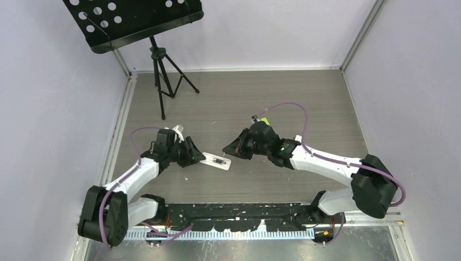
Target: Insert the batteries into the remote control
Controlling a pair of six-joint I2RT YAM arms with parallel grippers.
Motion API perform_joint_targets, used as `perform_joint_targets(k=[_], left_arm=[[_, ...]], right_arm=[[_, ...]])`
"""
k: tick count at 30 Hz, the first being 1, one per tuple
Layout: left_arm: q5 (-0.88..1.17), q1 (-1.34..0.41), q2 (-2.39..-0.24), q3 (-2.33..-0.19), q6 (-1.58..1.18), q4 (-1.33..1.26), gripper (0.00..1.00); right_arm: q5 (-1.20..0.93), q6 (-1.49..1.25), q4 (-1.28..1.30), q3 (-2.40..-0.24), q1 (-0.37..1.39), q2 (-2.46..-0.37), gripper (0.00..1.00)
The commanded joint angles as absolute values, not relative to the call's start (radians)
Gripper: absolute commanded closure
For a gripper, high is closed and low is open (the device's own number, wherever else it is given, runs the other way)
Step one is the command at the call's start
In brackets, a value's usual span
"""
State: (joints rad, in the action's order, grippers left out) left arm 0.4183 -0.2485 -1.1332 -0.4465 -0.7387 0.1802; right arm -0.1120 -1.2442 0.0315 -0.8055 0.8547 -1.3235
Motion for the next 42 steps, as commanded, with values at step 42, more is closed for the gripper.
perform_joint_targets(k=[42], left_arm=[[0.34, -0.249, -1.107, -0.419, -0.666, 0.104, 0.37]], right_arm=[[0.014, -1.197, -0.375, -0.73, 0.991, -1.583, 1.0]])
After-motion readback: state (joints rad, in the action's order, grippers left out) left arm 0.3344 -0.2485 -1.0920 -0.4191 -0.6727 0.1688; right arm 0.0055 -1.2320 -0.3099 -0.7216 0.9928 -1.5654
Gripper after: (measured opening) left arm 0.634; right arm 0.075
